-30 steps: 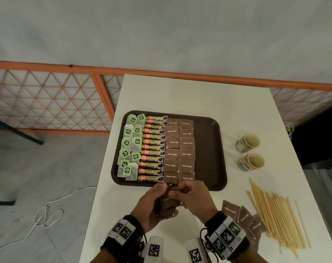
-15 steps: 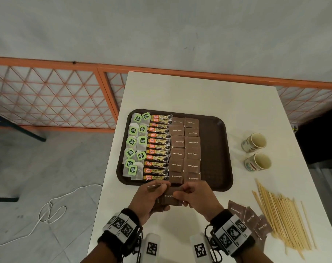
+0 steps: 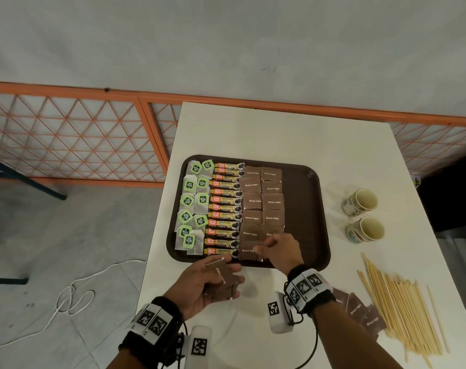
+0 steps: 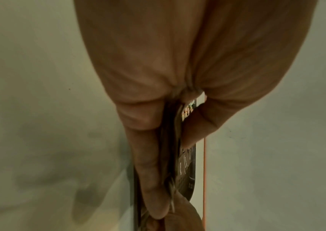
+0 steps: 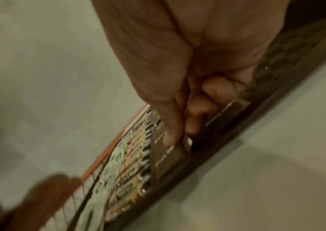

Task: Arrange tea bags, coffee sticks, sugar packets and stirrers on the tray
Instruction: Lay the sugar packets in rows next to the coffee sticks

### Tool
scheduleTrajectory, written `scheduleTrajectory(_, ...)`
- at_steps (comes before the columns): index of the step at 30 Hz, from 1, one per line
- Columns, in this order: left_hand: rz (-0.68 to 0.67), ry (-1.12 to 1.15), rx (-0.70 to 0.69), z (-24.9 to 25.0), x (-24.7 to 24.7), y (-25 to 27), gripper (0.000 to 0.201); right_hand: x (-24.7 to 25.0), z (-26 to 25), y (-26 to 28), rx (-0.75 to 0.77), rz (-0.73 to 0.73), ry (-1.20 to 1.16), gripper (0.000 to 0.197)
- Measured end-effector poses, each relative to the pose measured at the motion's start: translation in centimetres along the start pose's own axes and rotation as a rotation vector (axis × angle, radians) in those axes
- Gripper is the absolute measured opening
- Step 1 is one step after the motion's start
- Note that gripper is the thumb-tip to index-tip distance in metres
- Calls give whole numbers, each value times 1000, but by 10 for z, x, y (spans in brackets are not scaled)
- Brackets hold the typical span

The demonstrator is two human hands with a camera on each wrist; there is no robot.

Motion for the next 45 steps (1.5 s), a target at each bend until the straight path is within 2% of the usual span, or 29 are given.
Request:
scheduleTrajectory(4, -46, -80, -10, 2, -3, 3, 43, 7, -5, 8, 23, 52, 36, 30)
scheduleTrajectory(6, -19, -144, -29, 2, -6, 4, 40, 16, -17, 18, 99, 64, 21, 30)
scheduleTrajectory(8, 42, -210, -61, 2, -12, 3, 36, 21, -34, 33, 190, -33, -55, 33)
scheduleTrajectory(10, 108, -272, -100, 1, -18, -1, 33, 15, -47, 53, 255, -234, -105, 37)
scheduleTrajectory(11, 134, -311, -105, 0, -22, -2, 31, 12, -50, 60, 281, -297, -111, 31)
scheduleTrajectory(13, 172, -457, -70, -4, -31, -5, 27, 13, -45, 66, 322, -291, -79, 14)
scheduleTrajectory(16, 204, -772, 29, -13, -42, -8, 21, 15, -36, 67, 384, -345, 67, 15)
scheduleTrajectory(18, 251, -856, 24, -14, -44, -10, 21, 16, -32, 71, 382, -395, 115, 14)
scheduleTrajectory(22, 356, -764, -83, -8, -38, -13, 24, 25, -20, 76, 282, -392, -27, 14)
scheduleTrajectory(25, 377, -824, -101, -7, -42, -16, 21, 25, -15, 74, 312, -454, 66, 11)
scheduleTrajectory(27, 415, -814, -134, -1, -43, -18, 15, 32, -12, 66, 299, -409, 51, 8)
scheduleTrajectory(29, 469, -786, -174, 7, -41, -20, 12, 44, -4, 52, 215, -266, -26, 7)
scheduleTrajectory(32, 497, -879, -125, 10, -34, -31, 23, 52, 15, 33, 69, -116, -92, 9)
scheduleTrajectory(35, 515, -935, -62, 8, -27, -41, 31, 44, 31, 18, -8, -104, -48, 10)
scheduleTrajectory(39, 519, -931, -44, 8, -25, -45, 38, 38, 34, 14, -54, -63, -6, 15)
scheduleTrajectory(43, 495, -884, -85, 12, -28, -38, 28, 41, 33, 16, -85, 4, 46, 21)
scheduleTrajectory(45, 449, -728, -117, 18, -29, -29, 25, 48, 22, 23, -41, 60, 61, 24)
Point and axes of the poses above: each hand's wrist, its own y-axis away from the middle knuckle, its own x-axis out of the back of the hand, z = x × y, the point moved 5 cm from there along -y, towards the middle knuckle, and after that the axes turned 14 degrees about x, right-handed, at the moved point
